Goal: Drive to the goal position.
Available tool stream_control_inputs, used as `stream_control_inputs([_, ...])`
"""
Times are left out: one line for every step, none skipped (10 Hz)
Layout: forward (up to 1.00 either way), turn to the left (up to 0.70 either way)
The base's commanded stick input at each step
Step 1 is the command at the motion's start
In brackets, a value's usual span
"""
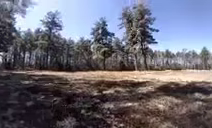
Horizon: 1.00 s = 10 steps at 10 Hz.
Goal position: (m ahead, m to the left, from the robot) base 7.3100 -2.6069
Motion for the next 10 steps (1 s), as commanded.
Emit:
stream_control_inputs([0.7,0.0])
stream_control_inputs([0.7,0.0])
stream_control_inputs([0.7,0.0])
stream_control_inputs([0.7,0.0])
stream_control_inputs([0.7,0.0])
stream_control_inputs([0.7,0.0])
stream_control_inputs([0.7,0.0])
stream_control_inputs([0.7,0.0])
stream_control_inputs([0.7,-0.01])
stream_control_inputs([0.7,-0.06])
